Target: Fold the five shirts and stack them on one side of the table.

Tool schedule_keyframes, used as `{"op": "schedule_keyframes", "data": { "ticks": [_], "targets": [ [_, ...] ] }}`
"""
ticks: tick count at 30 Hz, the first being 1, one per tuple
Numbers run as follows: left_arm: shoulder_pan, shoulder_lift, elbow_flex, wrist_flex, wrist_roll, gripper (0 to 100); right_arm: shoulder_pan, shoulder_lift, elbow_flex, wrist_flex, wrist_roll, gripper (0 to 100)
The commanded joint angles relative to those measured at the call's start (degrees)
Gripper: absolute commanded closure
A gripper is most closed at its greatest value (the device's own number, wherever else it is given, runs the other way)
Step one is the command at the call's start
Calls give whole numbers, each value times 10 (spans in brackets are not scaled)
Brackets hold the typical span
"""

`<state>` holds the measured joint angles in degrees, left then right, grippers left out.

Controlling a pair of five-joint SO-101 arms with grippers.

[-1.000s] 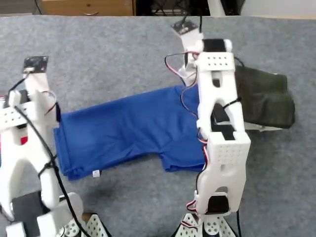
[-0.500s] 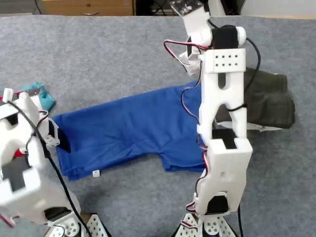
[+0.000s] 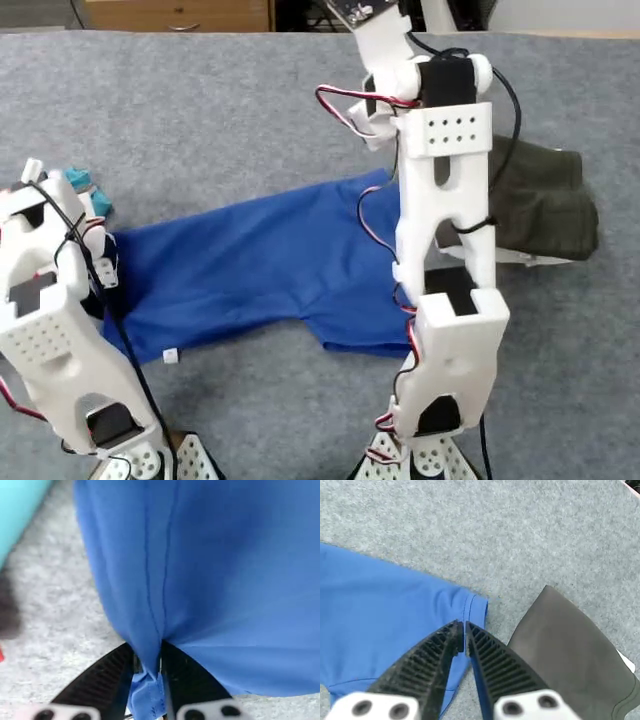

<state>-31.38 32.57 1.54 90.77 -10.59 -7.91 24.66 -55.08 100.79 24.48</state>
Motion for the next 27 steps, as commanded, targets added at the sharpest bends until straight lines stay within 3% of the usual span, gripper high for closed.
{"op": "schedule_keyframes", "data": {
  "ticks": [1, 7, 13, 16, 18, 22, 27],
  "targets": [
    [-27, 6, -65, 23, 8, 971, -6, -34, -32, 4, -4, 984],
    [-94, -19, -167, 92, -2, 971, -6, -31, -32, 4, -4, 984],
    [-130, -28, -178, 99, -33, 971, -18, -40, 28, 4, 0, 984],
    [-128, -25, -178, 99, -33, 966, -57, -68, 103, 4, 38, 969],
    [-128, -25, -181, 99, -33, 945, -88, -101, 167, 4, 76, 907],
    [-129, -29, -186, 99, -34, 783, -142, -194, 320, 4, 158, 760],
    [-128, -93, -172, 100, -35, 777, -193, -336, 535, 4, 201, 762]
  ]
}}
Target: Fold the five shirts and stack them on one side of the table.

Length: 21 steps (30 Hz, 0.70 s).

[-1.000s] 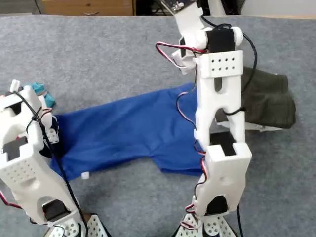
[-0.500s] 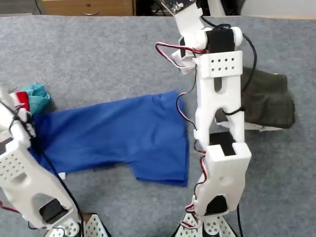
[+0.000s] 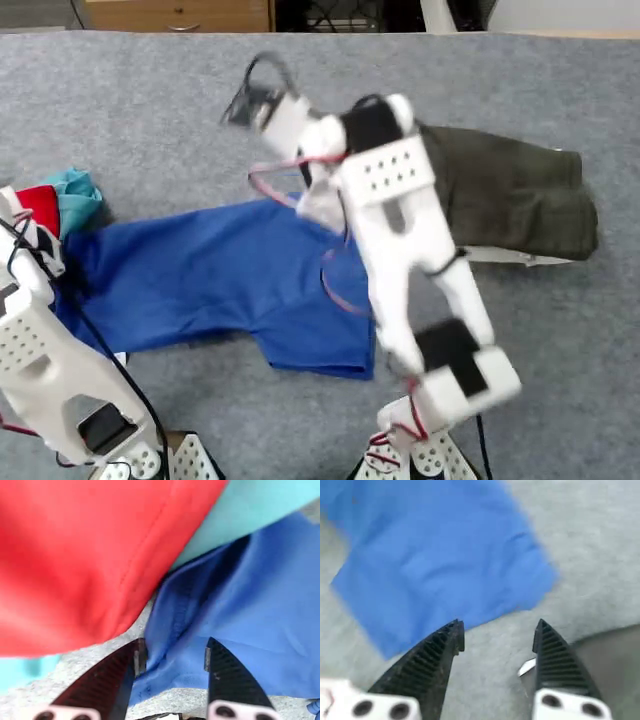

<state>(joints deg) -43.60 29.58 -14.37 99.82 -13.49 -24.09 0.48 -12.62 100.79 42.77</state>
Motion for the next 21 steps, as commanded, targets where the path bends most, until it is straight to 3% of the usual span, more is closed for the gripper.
{"op": "schedule_keyframes", "data": {
  "ticks": [1, 10, 21],
  "targets": [
    [-1, -82, -3, 10, -7, 777, -41, -123, 153, 4, 20, 768],
    [15, -250, 120, -12, -7, 780, -141, -342, 496, -33, 62, 772],
    [10, -324, 243, -45, 25, 780, -185, -436, 778, -258, 59, 772]
  ]
}}
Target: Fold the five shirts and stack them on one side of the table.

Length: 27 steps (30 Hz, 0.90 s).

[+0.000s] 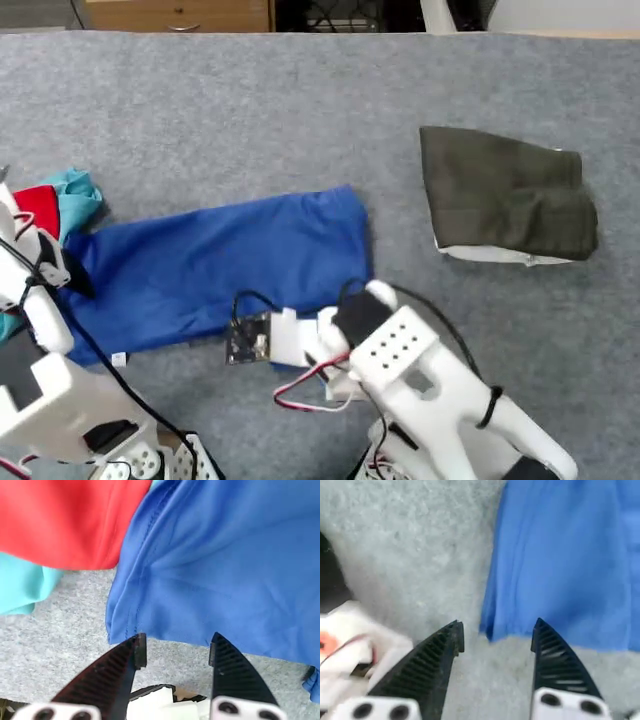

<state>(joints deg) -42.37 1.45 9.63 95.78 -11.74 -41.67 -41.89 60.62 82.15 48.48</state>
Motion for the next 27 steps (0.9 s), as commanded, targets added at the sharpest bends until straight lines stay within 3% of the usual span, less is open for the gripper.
{"op": "schedule_keyframes", "data": {
  "ticks": [1, 11, 25, 27],
  "targets": [
    [-1, -53, 5, -4, 8, 780, -10, -12, 65, -97, 2, 772],
    [0, -91, 13, -4, 36, 780, -8, -11, 189, -278, -19, 773],
    [-2, -92, 13, -4, 35, 780, -6, 175, 146, -329, -19, 775],
    [-2, -92, 13, -1, 35, 780, -4, 181, 141, -327, -19, 812]
  ]
}}
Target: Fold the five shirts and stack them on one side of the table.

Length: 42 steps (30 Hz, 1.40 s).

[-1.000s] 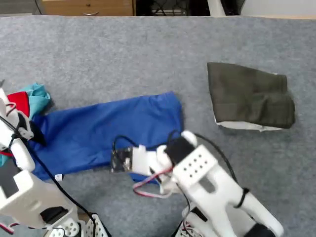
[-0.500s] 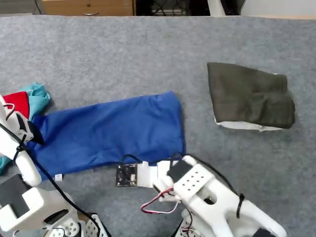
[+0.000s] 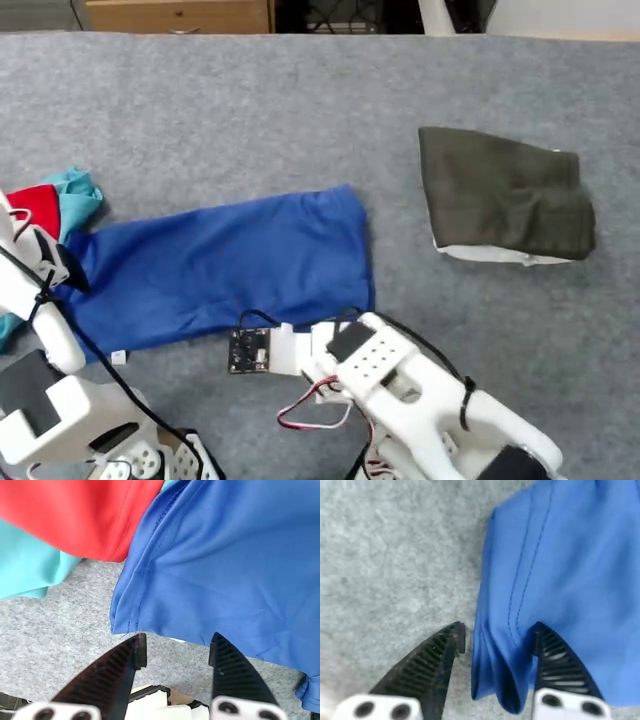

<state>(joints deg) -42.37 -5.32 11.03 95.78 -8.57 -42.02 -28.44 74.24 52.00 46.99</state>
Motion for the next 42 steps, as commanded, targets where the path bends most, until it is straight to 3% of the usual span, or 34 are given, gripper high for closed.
{"op": "schedule_keyframes", "data": {
  "ticks": [1, 4, 11, 19, 22, 31, 42],
  "targets": [
    [-2, -25, -1, -1, 4, 780, 7, 46, 3, -25, -4, 846],
    [-3, -25, -3, -1, 4, 780, 40, 46, 0, -25, 0, 975],
    [-1, -24, 0, -4, 4, 780, 89, 46, -15, 0, 38, 972],
    [-2, -25, -6, -40, 4, 780, 90, 47, -254, 255, 36, 985],
    [1, -25, -2, -40, 4, 780, 90, 51, -350, 301, 52, 985],
    [1, -25, -1, -38, -13, 780, 134, 178, -468, 305, 130, 985],
    [-1, -25, -4, -41, -33, 780, 138, 346, -625, 306, 132, 983]
  ]
}}
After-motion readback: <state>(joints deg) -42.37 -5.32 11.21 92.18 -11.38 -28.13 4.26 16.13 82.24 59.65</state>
